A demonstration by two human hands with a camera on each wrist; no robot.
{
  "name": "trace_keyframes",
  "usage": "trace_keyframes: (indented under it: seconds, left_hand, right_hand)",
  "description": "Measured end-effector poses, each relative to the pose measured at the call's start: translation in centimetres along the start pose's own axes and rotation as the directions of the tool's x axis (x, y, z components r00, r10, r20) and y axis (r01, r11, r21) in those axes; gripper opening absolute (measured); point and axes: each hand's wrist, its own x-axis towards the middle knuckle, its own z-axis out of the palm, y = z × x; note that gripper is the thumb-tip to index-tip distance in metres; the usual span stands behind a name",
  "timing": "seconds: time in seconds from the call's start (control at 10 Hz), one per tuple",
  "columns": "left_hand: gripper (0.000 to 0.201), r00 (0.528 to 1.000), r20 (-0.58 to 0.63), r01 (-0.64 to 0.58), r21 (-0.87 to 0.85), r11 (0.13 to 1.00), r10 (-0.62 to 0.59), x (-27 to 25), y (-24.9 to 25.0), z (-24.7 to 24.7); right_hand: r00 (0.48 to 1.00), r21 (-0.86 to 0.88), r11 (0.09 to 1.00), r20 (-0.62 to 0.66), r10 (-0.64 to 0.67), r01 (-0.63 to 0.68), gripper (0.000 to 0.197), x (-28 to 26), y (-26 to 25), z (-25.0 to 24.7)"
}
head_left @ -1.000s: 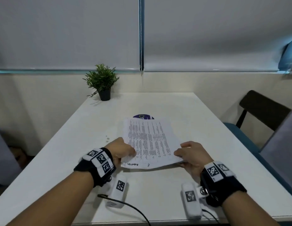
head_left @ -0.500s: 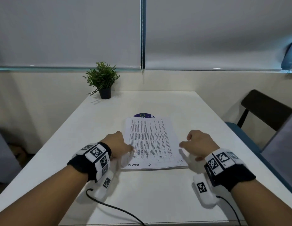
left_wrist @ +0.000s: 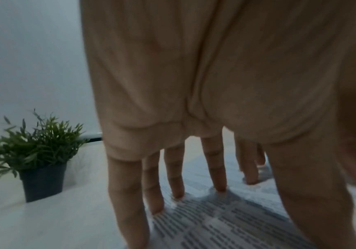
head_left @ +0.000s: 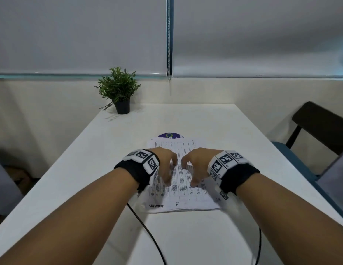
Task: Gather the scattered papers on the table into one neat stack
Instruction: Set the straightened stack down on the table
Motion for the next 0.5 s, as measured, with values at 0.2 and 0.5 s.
trace_keyframes:
  seconds: [0.2,0.5]
  left_hand:
    - [0.077,0.999,0.046,0.020,0.052,0.998,-0.022,1.1,0.2,0.4]
    - [0.091,0.997,-0.062,0.053,-0.010,0.999,-0.053,-1.6,1.4,2.6]
  right_hand:
    - [1.000,0.004,1.000,-0.016,0.006,-0.006,0.068,1.8,0.6,0.7]
    - [0.994,-0.056,0.997,-0.101,0.039,-0.045,0.055,-0.2,-0.7,1.1]
